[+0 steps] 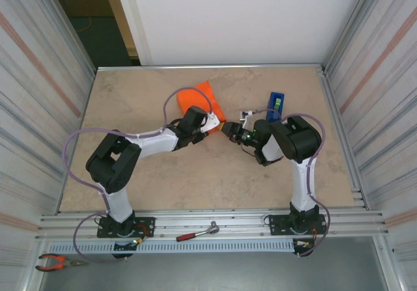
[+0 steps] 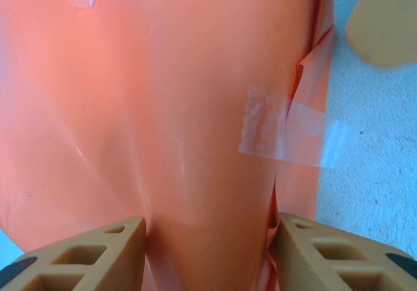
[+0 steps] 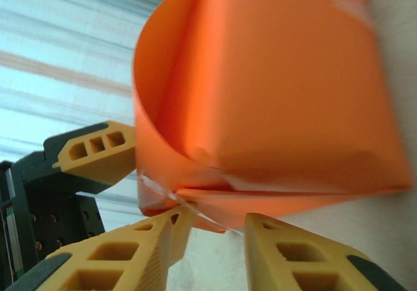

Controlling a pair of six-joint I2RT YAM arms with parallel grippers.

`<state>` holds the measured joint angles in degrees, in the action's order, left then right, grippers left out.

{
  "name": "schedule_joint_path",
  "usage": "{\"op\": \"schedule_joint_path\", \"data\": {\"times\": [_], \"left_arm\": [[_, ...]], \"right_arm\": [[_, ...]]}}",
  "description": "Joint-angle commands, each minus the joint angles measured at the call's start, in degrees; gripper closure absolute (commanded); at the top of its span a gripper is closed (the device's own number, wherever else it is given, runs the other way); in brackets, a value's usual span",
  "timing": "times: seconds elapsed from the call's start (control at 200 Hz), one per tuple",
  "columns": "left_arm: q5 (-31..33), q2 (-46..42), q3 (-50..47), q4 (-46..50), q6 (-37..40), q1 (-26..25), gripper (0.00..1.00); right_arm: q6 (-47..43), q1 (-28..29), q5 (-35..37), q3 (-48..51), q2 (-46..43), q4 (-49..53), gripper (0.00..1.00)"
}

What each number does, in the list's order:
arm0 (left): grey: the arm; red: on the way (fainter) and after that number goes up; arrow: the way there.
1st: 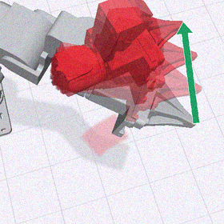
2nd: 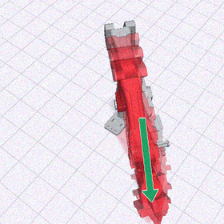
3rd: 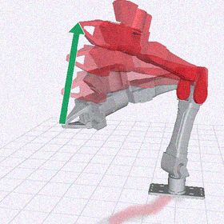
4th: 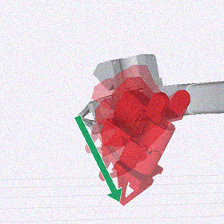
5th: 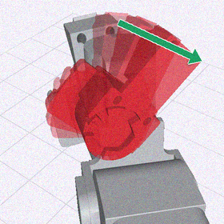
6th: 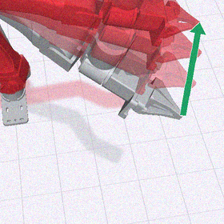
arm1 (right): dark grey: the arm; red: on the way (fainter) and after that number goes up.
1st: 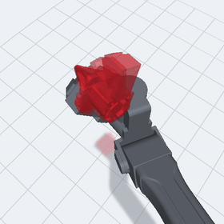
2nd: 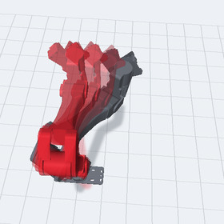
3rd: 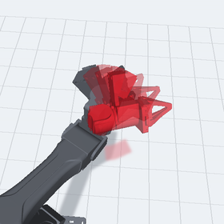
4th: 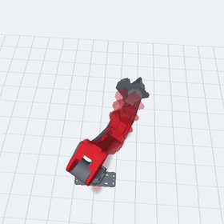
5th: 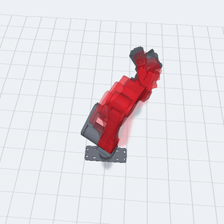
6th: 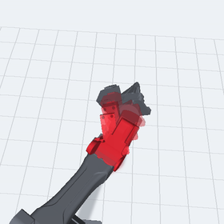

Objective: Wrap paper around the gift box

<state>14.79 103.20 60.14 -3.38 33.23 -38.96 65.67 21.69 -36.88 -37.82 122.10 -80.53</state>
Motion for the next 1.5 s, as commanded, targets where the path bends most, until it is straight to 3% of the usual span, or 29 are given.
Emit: {"op": "schedule_joint_path", "data": {"times": [0.0, 0.17, 0.952, 1.493], "left_arm": [[-0.1, 2.0, 0.0, 5.7, -0.1, 1.0, 0.48], [0.0, 2.0, 0.0, 5.7, -0.1, 1.0, 0.48], [0.0, 2.1, 0.0, 5.7, 0.1, 1.0, 0.48], [0.1, 2.3, 0.1, 5.8, 0.0, 1.0, 0.49]], "right_arm": [[0.6, -1.1, -0.3, 1.2, -2.2, -0.2, 0.77], [0.4, -0.4, -2.0, 1.8, -1.5, -0.2, 1.00], [0.9, 4.7, -1.2, -7.2, 5.5, 2.2, 1.00], [0.0, 4.3, -1.6, -2.1, 4.3, 2.2, 1.00]]}}
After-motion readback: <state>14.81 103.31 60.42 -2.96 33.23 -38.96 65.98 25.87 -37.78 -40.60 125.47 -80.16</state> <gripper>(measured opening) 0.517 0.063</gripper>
